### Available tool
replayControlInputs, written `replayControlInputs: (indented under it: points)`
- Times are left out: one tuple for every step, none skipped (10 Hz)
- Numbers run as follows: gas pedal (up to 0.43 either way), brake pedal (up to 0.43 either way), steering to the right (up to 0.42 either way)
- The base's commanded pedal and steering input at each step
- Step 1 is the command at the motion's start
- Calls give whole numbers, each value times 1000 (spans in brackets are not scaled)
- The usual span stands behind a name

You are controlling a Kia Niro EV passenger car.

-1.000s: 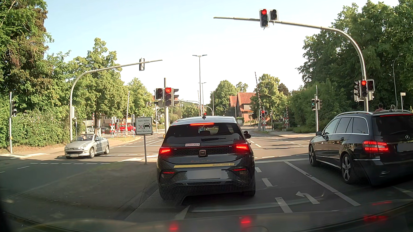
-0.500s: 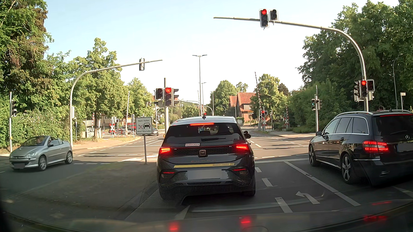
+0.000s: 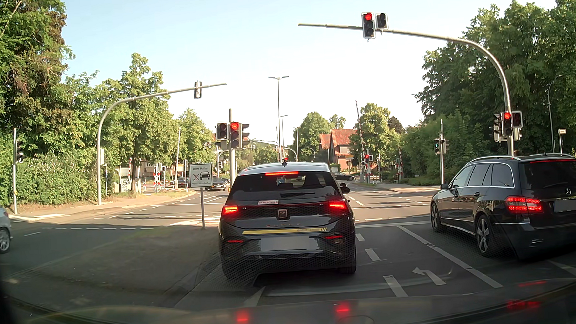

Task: Follow the waypoints while adhering to traffic rules and regulations

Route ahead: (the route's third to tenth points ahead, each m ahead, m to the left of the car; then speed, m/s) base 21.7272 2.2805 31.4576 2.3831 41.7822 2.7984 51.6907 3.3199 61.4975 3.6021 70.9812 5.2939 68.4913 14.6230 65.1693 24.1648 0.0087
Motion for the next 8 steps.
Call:
replayControlInputs:
  points:
    - [0,256,-5]
    - [0,256,-5]
    - [0,262,-5]
    - [0,262,-5]
    - [0,262,-5]
    - [0,262,-5]
    - [0,262,-5]
    - [0,262,-5]
